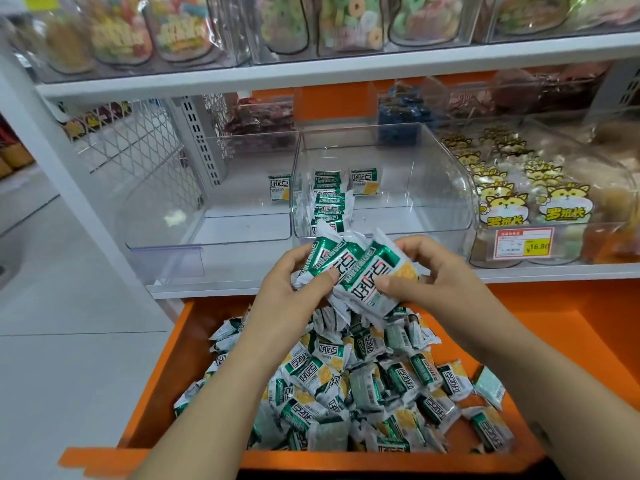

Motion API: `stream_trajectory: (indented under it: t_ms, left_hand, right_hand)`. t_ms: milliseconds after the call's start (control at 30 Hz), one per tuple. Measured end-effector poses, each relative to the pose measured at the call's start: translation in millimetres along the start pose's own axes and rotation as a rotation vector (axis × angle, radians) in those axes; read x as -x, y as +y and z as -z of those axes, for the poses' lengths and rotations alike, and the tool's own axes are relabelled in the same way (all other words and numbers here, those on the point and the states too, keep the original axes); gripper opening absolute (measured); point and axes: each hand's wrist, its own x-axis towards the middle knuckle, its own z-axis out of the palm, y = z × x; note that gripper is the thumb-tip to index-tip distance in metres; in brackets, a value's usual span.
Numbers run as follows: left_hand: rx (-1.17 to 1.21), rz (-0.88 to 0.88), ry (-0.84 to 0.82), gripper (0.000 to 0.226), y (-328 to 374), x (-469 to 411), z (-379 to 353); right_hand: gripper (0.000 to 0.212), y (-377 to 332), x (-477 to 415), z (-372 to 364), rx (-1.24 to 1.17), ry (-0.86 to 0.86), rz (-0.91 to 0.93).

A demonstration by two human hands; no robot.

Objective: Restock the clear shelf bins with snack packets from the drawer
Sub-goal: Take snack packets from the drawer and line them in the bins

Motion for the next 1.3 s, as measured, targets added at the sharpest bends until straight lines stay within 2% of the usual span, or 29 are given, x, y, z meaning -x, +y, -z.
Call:
stream_trajectory:
  t_ms: [100, 200, 300, 400, 500, 600, 667, 833, 900, 967, 1033, 1133, 1200, 1300]
  left_hand:
    - [-0.037, -0.022, -0.044, 0.052, 1, 1, 0]
    - [0.002, -0.007, -0.123, 0.056, 1, 3, 0]
    - [-0.089, -0.038, -0.202, 0.078, 2, 7, 0]
    - [-0.181, -0.065, -0.21, 0.09, 8, 9, 2]
    - [-0.248, -0.056, -0.214, 0.081, 12, 9, 9]
    - [-0.297, -0.049, -0.306, 0.076, 17, 8, 15]
    - [-0.273, -0.043, -0.356, 0.075, 21, 6, 16]
    - [-0.112, -0.072, -0.367, 0.079, 26, -4, 15]
    - [-0.057, -0.119, -0.333, 0.08, 28, -10, 16]
    - [-0.021, -0.155, -0.233, 0.08, 28, -19, 21]
    - [-0.004, -0.189, -0.05, 0.064, 24, -29, 29]
    - [-0.13, -0.256, 0.213, 0.033, 14, -43, 41]
    - [-0.235, -0.275, 0.246, 0.029, 6, -50, 44]
    - [-0.365, -0.3, 0.21, 0.03, 1, -56, 42]
  right_hand:
    - [0.032, -2, 5, 4, 0.052, -0.089, -0.024]
    - [0.046, -2, 5, 4, 0.026, -0.107, -0.015]
    - [0.059, -4, 5, 2, 0.084, -0.12, 0.002]
    - [0.055, -3, 5, 1, 0.202, -0.128, 0.066]
    - [0.066, -3, 5, 2, 0.332, -0.126, 0.067]
    - [0.099, -6, 4, 6, 0.315, -0.23, 0.011]
    - [0.113, -10, 2, 7, 0.304, -0.335, -0.022]
    - [0.11, -24, -10, 6, 0.349, -0.362, 0.029]
    - [0.101, -36, -20, 6, 0.384, -0.363, 0.083]
    - [0.092, -47, -32, 4, 0.42, -0.343, 0.128]
    - [0.085, -56, -48, 4, 0.428, -0.293, 0.16]
    - [0.082, -61, -78, 8, 0.511, -0.182, 0.205]
    - [0.081, -59, -97, 10, 0.592, -0.149, 0.221]
    - [0.081, -53, -119, 8, 0.672, -0.17, 0.252]
